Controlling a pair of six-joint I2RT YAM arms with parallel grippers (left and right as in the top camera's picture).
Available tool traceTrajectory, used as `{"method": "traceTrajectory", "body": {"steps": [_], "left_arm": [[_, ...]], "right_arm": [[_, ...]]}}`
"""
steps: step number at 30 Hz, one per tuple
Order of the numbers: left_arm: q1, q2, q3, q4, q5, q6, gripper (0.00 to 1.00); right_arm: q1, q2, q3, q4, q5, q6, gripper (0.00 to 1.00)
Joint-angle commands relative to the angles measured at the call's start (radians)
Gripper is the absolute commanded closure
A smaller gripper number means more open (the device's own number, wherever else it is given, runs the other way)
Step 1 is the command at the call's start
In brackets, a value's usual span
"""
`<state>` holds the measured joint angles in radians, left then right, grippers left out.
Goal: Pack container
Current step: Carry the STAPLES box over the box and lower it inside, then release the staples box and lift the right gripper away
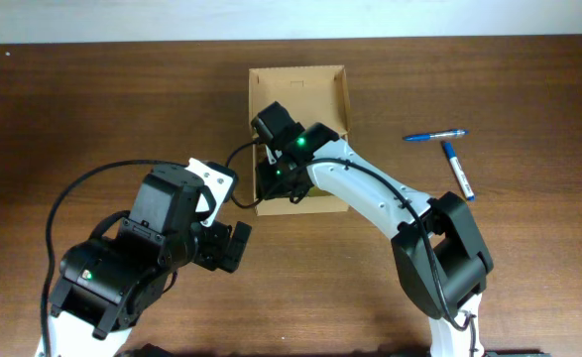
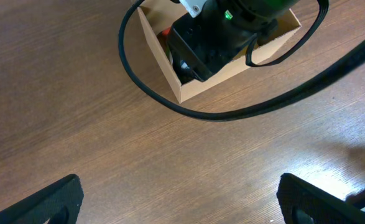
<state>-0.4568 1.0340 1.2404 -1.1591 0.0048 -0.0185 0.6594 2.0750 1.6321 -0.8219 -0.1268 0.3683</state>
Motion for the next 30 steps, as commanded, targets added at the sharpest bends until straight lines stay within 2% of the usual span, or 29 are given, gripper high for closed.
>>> {"method": "traceTrajectory", "body": {"steps": [1, 3, 5, 21, 30], "left_arm": [[0.002, -0.013, 0.018, 0.003, 0.015, 0.016, 0.00], [0.002, -0.013, 0.018, 0.002, 0.015, 0.016, 0.00], [0.002, -0.013, 0.018, 0.002, 0.015, 0.016, 0.00], [0.002, -0.013, 0.018, 0.002, 0.015, 0.016, 0.00], [0.002, -0.013, 0.018, 0.002, 0.015, 0.016, 0.00]], "right_arm": [[0.001, 0.010, -0.005, 0.004, 0.027, 0.011, 0.44], [0.002, 0.010, -0.005, 0.004, 0.027, 0.011, 0.39], [0.002, 0.010, -0.005, 0.004, 0.027, 0.011, 0.38], [0.000, 0.004, 0.004, 0.003, 0.032, 0.006, 0.38], [0.000, -0.066, 0.084, -0.097, 0.087, 0.006, 0.37]]}}
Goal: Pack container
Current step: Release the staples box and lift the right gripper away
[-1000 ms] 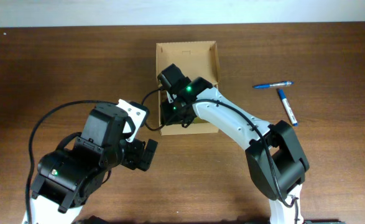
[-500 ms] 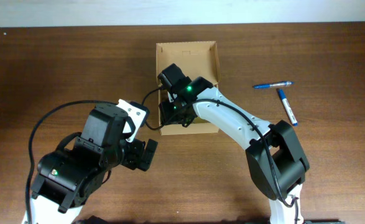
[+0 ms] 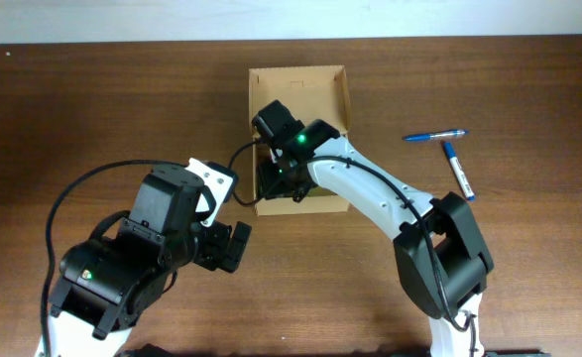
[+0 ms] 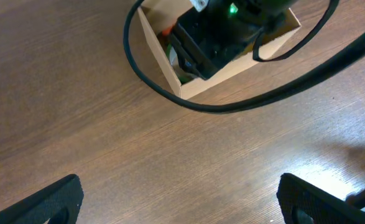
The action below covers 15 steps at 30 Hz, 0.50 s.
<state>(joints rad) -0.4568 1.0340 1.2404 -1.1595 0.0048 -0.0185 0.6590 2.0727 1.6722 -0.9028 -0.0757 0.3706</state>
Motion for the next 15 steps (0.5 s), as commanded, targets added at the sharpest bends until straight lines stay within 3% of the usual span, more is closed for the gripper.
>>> {"method": "traceTrajectory", "body": {"steps": [1, 15], "left_arm": [[0.002, -0.013, 0.018, 0.003, 0.015, 0.016, 0.00], [0.002, -0.013, 0.018, 0.003, 0.015, 0.016, 0.01]], "right_arm": [[0.001, -0.076, 0.050, -0.030, 0.036, 0.004, 0.37], [-0.009, -0.303, 0.068, -0.143, 0.080, -0.045, 0.37]]}}
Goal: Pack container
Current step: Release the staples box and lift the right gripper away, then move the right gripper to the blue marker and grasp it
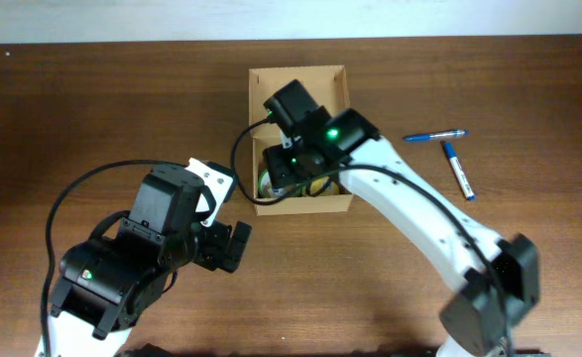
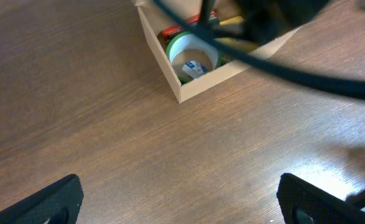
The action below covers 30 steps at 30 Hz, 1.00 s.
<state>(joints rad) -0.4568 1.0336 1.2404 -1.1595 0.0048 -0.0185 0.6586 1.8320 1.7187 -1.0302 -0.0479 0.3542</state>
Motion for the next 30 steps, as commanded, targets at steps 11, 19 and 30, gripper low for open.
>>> {"method": "traceTrajectory", "body": {"steps": [11, 19, 30], "left_arm": [[0.002, -0.012, 0.018, 0.003, 0.015, 0.016, 0.00], [0.002, -0.012, 0.018, 0.003, 0.015, 0.016, 0.00], [0.002, -0.012, 0.018, 0.003, 0.015, 0.016, 0.00]], "right_arm": [[-0.288, -0.137, 0.020, -0.160, 0.161, -0.018, 0.38], [-0.566, -0.114, 0.019, -0.121, 0.158, 0.029, 0.38], [-0.774, 0.025, 0.019, -0.094, 0.199, -0.178, 0.38]]}}
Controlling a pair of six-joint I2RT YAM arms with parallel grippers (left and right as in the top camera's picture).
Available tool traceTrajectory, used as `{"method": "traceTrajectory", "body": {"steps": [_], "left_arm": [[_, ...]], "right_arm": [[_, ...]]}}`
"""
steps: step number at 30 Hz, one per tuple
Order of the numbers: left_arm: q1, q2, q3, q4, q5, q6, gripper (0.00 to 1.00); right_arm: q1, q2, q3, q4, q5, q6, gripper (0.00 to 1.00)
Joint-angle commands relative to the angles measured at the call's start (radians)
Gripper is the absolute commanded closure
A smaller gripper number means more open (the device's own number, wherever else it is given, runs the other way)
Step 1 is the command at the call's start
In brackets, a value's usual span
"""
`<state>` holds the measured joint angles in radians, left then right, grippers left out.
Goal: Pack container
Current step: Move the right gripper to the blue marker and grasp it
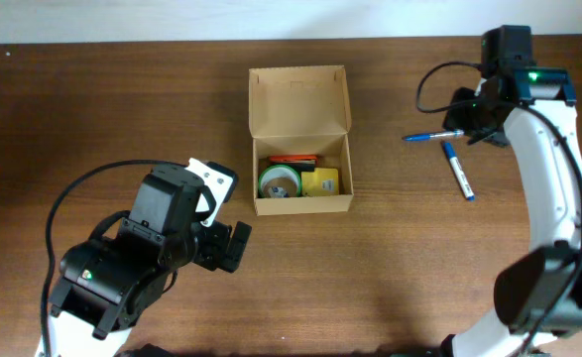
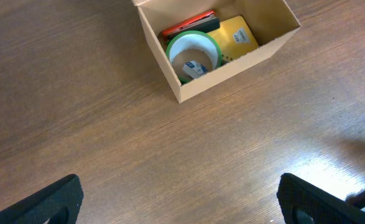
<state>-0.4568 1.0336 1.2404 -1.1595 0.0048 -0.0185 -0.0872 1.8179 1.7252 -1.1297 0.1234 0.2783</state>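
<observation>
An open cardboard box (image 1: 300,203) (image 2: 264,46) stands mid-table with its lid flap folded back. Inside lie a green tape roll (image 1: 281,182) (image 2: 193,55), a yellow packet (image 1: 322,181) (image 2: 239,35) and a flat red item (image 1: 292,159) (image 2: 185,26). A blue pen (image 1: 434,135) and a blue-capped white marker (image 1: 457,171) lie on the table at the right. My right gripper (image 1: 467,121) hangs just above and right of the blue pen; its jaws do not show clearly. My left gripper (image 1: 233,246) (image 2: 181,205) is open over bare wood in front of the box.
The left arm's bulky body (image 1: 122,263) fills the front left of the wooden table (image 1: 92,109). The right arm (image 1: 553,188) runs along the right edge. The box's raised flap (image 1: 297,94) stands at the back.
My right arm has left the space over the box and now sits at the far right by the pens. The box's contents are uncovered. My left arm has not moved.
My right gripper was down in the front part of the box at the first two moments. Then it was raised over the box, with the green tape roll showing inside. Now it is beside the blue pen. The left gripper stayed open throughout.
</observation>
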Motion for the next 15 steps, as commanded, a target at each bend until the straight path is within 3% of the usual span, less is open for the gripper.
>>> {"method": "traceTrajectory", "body": {"steps": [1, 15], "left_arm": [[0.002, -0.012, 0.018, 0.003, 0.015, 0.016, 0.00], [0.002, -0.012, 0.018, 0.003, 0.015, 0.016, 0.00]], "right_arm": [[-0.037, 0.055, 0.012, 0.012, 0.027, -0.135, 0.38], [-0.058, 0.270, 0.012, 0.094, -0.070, -0.463, 0.39]]}}
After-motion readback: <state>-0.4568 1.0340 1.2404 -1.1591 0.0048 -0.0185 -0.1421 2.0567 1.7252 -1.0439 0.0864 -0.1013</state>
